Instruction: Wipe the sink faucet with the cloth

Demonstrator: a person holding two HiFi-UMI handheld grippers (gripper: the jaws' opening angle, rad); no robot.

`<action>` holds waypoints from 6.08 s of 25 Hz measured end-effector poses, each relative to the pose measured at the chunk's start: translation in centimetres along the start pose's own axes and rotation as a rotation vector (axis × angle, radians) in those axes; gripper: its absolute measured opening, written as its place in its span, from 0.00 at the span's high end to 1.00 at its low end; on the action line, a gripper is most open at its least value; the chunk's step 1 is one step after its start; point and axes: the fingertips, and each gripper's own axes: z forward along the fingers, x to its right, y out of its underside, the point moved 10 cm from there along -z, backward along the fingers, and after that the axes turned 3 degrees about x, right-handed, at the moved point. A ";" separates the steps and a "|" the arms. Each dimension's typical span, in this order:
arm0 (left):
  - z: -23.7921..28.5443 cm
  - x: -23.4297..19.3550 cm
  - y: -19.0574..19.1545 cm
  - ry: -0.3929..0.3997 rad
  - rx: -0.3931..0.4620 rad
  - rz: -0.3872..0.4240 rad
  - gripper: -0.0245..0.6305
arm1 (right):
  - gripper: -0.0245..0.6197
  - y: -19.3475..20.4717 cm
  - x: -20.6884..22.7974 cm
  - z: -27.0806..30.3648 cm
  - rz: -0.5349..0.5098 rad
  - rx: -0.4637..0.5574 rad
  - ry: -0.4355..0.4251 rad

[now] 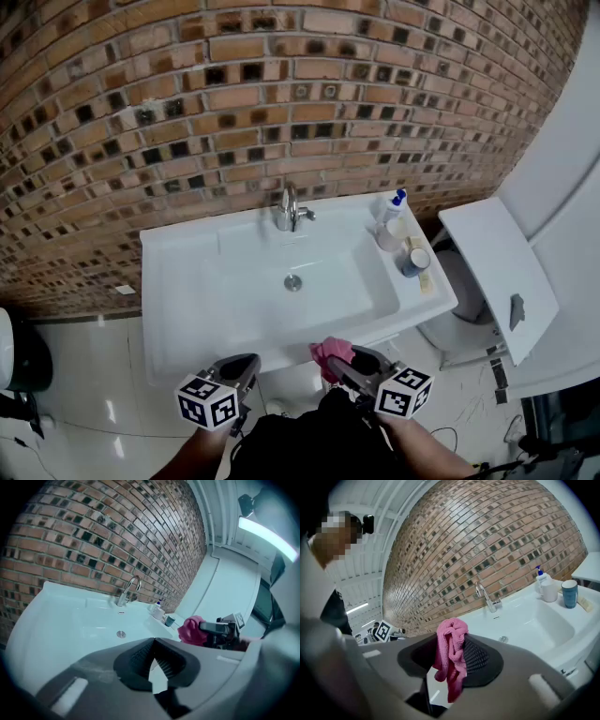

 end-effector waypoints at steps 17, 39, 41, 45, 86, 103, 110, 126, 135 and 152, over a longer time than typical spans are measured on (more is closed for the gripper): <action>5.8 0.9 -6.3 -0.183 0.096 -0.028 0.96 | 0.73 -14.3 12.4 7.8 -0.113 0.074 -0.148; 17.4 2.0 -12.1 -0.398 0.008 -0.069 0.96 | 0.73 -16.6 34.7 21.3 0.282 0.035 -0.120; 18.1 1.5 -12.6 -0.413 0.012 -0.083 0.96 | 0.73 -16.7 35.5 23.0 0.311 0.033 -0.127; 19.7 0.9 -13.1 -0.423 -0.005 -0.100 0.96 | 0.73 -16.7 36.5 26.1 0.367 0.033 -0.125; 21.7 1.5 -11.7 -0.447 -0.023 -0.156 0.96 | 0.73 -16.7 34.0 28.6 0.232 -0.043 -0.188; 19.5 3.1 -9.9 -0.410 0.013 -0.133 0.96 | 0.73 -16.2 30.7 24.9 0.176 -0.018 -0.178; 18.9 2.2 -9.9 -0.338 0.001 -0.101 0.96 | 0.73 -15.6 29.3 23.8 0.160 0.007 -0.138; 16.2 -5.5 -11.6 -0.150 -0.093 -0.031 0.96 | 0.73 -10.3 25.8 24.8 0.317 0.085 -0.010; 17.0 -8.8 -11.7 -0.085 -0.152 -0.029 0.96 | 0.73 -7.6 27.6 29.2 0.625 0.226 0.069; 18.7 -12.1 -11.2 -0.049 -0.206 -0.082 0.96 | 0.73 -7.9 27.2 31.0 0.912 0.445 0.039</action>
